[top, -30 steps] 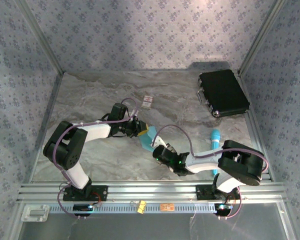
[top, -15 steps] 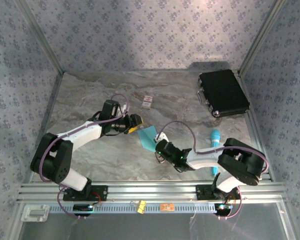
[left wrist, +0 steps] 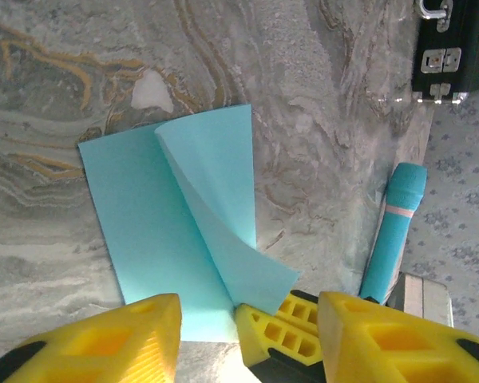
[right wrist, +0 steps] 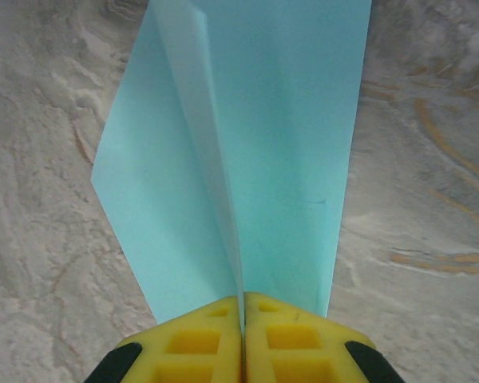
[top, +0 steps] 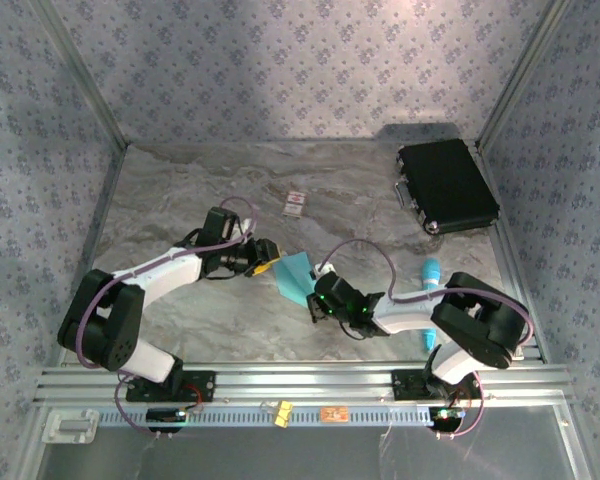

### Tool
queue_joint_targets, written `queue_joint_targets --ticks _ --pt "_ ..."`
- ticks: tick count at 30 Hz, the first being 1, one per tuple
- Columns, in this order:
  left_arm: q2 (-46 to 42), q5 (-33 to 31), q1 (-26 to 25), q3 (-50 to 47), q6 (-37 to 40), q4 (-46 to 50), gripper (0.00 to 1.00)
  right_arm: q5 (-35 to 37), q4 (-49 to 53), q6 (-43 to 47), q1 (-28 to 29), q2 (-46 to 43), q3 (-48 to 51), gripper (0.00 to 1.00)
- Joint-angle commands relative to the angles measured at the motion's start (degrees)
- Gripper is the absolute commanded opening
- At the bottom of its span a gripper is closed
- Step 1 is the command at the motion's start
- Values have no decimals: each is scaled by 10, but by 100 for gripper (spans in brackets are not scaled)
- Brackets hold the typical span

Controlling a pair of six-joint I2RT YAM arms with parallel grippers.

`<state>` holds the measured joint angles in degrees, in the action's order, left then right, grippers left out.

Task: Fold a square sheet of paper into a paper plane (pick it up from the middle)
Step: Fourth fold the wing at the center of the table.

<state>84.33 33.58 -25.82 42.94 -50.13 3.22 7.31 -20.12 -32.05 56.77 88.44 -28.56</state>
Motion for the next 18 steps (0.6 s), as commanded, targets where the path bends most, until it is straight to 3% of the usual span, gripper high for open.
queue_joint_targets --ticks 1,7,18 --pt "-6 9 2 -7 6 -6 36 -49 -24 -49 -9 15 6 9" --pt "18 31 -3 -9 -14 -51 17 -73 -62 -84 -22 36 20 9" --pt "100 41 -66 34 -42 -115 8 -94 -113 -127 -30 61 44 9"
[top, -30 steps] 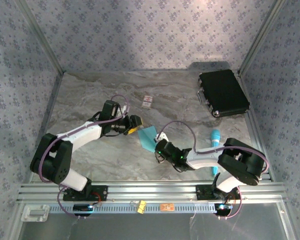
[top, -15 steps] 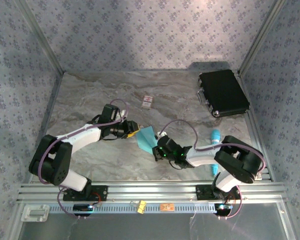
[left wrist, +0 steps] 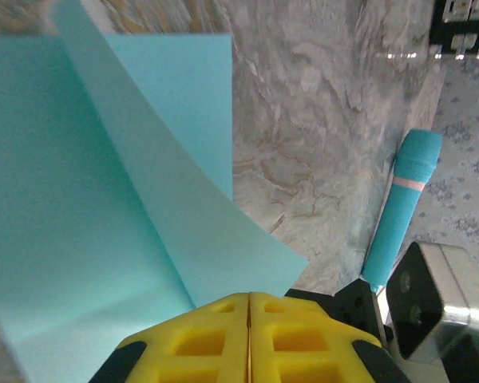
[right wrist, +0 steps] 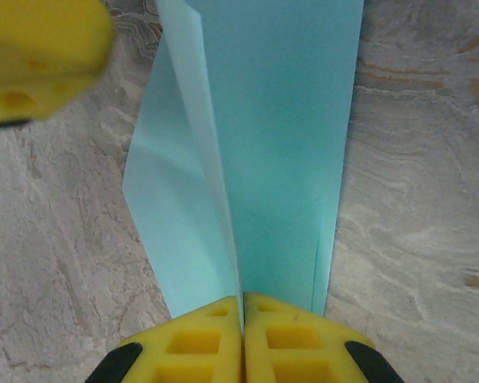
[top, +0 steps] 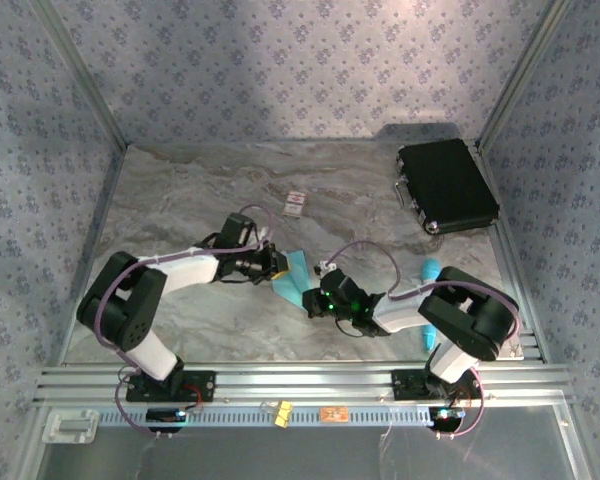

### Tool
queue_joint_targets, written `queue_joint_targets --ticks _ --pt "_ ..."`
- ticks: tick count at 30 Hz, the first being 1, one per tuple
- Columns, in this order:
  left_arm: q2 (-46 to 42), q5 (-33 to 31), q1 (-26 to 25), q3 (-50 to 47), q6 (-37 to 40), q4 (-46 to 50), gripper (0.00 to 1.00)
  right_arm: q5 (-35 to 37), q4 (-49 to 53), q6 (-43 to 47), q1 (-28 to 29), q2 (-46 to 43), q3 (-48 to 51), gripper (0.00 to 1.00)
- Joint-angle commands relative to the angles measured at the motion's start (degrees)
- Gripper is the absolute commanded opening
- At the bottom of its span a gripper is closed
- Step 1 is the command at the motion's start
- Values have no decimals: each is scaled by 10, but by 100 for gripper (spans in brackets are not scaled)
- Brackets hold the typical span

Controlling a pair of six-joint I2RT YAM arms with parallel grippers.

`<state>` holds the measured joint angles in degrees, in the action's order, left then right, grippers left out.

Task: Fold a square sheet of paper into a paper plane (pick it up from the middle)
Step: Fourth fold the wing at the center of the table.

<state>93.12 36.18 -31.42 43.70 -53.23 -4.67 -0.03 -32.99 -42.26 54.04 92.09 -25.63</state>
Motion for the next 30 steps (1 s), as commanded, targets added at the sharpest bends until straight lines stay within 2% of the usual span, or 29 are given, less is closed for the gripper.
queue_joint_targets --ticks 1,9,21,30 --pt "18 13 -13 27 -15 -41 8 -25 16 -25 -5 26 15 9" --pt "59 4 -23 34 -47 -98 8 -49 28 -27 -20 22 14 10" --pt "84 -23 -26 39 -44 -82 6 -76 40 -36 -34 22 8 13" --pt "82 -32 -25 43 -33 -75 6 -101 33 -46 -40 36 0 7"
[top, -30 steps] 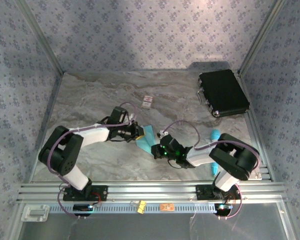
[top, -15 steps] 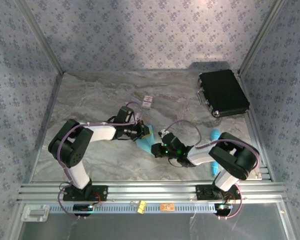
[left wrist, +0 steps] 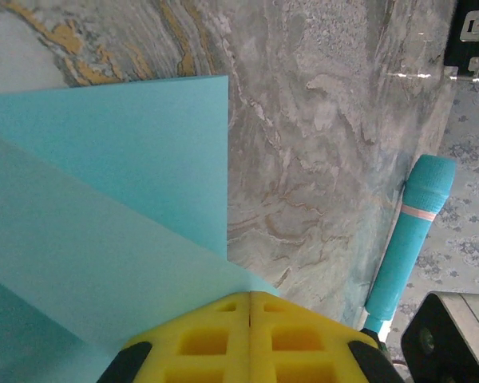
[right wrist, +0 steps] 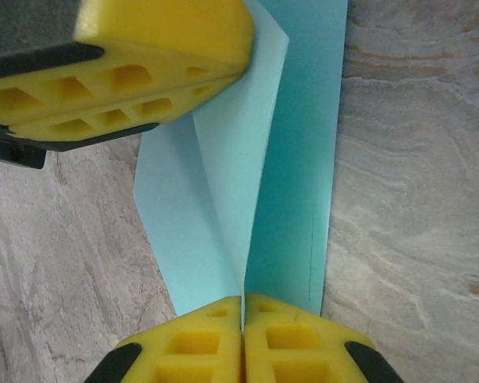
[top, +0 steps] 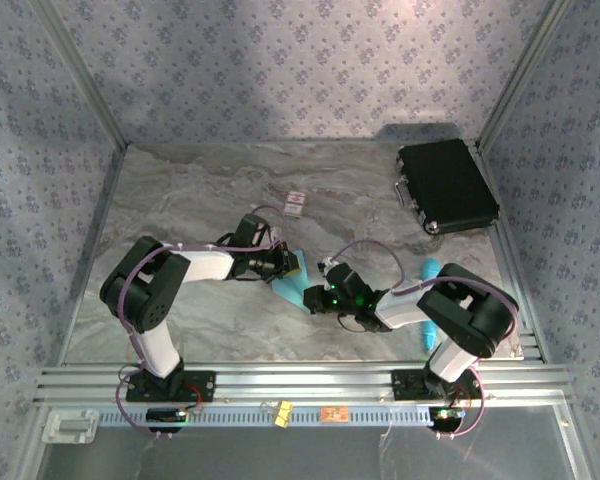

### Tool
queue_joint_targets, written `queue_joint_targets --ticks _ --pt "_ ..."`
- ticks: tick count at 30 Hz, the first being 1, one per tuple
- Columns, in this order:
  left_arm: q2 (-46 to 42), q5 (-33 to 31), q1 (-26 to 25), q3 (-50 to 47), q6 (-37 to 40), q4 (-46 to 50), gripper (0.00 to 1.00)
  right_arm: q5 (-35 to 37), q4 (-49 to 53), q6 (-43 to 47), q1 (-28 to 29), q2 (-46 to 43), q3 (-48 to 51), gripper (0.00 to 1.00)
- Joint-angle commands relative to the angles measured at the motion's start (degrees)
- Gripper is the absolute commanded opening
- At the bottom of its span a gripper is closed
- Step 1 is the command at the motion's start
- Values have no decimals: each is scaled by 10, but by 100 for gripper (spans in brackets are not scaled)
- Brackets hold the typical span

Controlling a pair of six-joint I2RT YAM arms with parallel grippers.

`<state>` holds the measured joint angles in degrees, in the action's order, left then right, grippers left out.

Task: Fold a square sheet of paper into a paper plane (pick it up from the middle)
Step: Fourth fold the wing at the center of the table.

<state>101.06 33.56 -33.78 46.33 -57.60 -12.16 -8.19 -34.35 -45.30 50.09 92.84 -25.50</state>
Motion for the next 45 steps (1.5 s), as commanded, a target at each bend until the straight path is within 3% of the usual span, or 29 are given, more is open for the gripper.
queue_joint_targets --ticks 1,17,28,35,39,45 --pt "1 -5 -1 17 13 1 7 -26 43 -21 -2 32 -1 6" --pt "-30 1 -4 -16 19 -18 8 -61 56 -60 -23 54 -8 5" --pt "-2 8 -13 -5 20 -20 9 -40 51 -75 -22 51 3 5" --pt "-34 -7 -12 -18 26 -33 15 -20 43 -82 -16 35 19 5" --pt "-48 -31 -10 -21 31 -8 13 -9 42 -82 -11 32 20 5" --pt "-25 -14 -10 -19 21 -21 7 -8 31 -89 -8 44 20 5"
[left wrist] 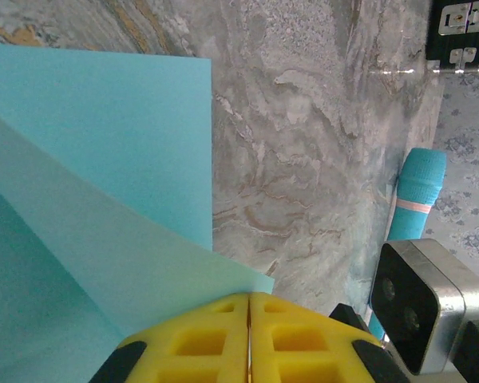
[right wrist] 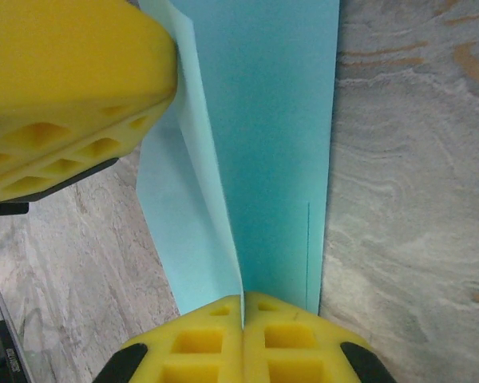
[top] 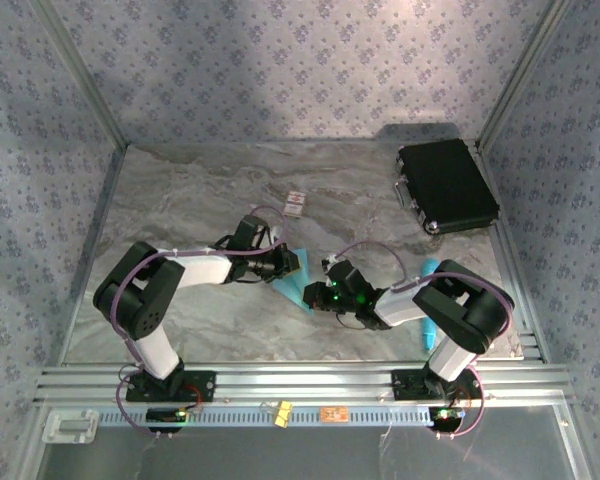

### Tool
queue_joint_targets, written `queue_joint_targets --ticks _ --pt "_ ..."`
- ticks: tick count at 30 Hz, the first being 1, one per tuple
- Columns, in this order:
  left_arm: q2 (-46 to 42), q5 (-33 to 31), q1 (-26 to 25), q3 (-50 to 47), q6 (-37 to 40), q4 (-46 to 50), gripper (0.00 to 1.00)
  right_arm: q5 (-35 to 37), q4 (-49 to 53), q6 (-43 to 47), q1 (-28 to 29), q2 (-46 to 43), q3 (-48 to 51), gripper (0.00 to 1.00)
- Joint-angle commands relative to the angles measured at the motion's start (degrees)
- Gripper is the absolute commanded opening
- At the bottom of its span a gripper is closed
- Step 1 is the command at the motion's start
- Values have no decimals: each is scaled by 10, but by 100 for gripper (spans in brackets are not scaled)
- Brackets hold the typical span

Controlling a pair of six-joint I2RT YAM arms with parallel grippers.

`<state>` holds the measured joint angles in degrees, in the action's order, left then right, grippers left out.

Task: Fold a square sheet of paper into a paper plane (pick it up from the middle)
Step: Fourth fold the wing at the center of the table.

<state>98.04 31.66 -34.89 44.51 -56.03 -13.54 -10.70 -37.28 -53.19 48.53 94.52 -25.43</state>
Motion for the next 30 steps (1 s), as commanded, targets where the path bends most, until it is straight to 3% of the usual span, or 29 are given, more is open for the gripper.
queue_joint_targets --ticks 1,13,30 --pt "8 8 1 0 6 -6 7 20 58 -13 9 28 21 5" --pt "43 30 -2 20 6 -5 6 31 47 -23 10 23 30 7" --pt "56 13 -4 31 13 9 6 13 68 -14 8 27 15 6"
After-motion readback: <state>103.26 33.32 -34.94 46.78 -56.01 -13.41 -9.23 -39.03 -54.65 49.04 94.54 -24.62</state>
